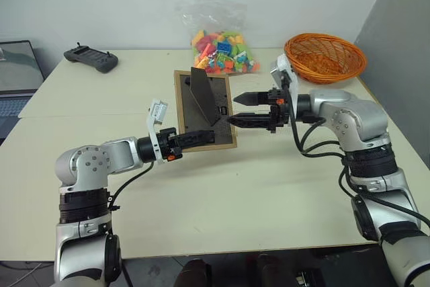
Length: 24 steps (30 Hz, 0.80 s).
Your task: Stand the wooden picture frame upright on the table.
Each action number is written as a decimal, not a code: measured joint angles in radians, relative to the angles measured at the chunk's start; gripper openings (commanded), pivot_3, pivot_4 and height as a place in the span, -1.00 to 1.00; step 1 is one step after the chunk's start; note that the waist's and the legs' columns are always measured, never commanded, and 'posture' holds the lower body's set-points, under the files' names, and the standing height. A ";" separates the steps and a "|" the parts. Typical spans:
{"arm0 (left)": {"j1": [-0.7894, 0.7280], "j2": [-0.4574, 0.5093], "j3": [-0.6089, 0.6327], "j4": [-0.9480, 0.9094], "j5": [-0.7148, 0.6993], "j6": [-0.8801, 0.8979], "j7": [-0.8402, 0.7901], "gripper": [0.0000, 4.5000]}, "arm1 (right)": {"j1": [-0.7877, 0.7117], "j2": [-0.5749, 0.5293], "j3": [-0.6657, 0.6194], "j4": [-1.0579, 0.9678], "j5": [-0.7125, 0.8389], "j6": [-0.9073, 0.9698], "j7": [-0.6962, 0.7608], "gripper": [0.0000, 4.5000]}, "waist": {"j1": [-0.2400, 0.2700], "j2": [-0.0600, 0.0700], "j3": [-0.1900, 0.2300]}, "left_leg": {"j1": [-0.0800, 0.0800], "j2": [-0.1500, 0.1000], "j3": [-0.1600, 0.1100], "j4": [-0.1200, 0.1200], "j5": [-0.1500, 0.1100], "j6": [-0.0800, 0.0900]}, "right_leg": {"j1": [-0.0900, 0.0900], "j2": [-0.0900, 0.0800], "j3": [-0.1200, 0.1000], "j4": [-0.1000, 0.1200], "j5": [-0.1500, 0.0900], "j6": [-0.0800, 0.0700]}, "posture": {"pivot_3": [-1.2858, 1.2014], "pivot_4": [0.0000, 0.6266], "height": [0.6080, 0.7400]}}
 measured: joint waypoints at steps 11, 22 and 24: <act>-0.002 0.004 -0.026 0.001 -0.007 0.002 -0.018 -0.54 | -0.042 0.150 0.012 0.035 -0.017 -0.060 -0.090 0.99 | -0.003 0.000 0.000 | 0.000 0.000 0.000 0.000 0.001 -0.002 | -0.001 0.000 0.000 0.000 0.000 0.000 | 0.03 -0.52 1.00; 0.048 0.011 -0.026 -0.038 -0.043 0.018 -0.015 -0.54 | -0.027 0.077 -0.002 -0.073 0.125 0.100 -0.031 0.99 | 0.000 0.000 0.000 | 0.000 0.000 0.000 0.000 0.000 0.000 | -0.001 0.000 0.000 0.000 0.000 0.000 | 0.03 -0.52 1.00; 0.051 0.011 -0.026 -0.042 -0.046 0.019 -0.010 -0.54 | -0.020 0.066 -0.001 -0.076 0.129 0.101 -0.031 0.99 | 0.000 0.000 0.000 | 0.000 0.000 0.000 0.000 0.000 0.000 | -0.001 0.000 0.000 0.000 0.000 0.000 | 0.03 -0.52 1.00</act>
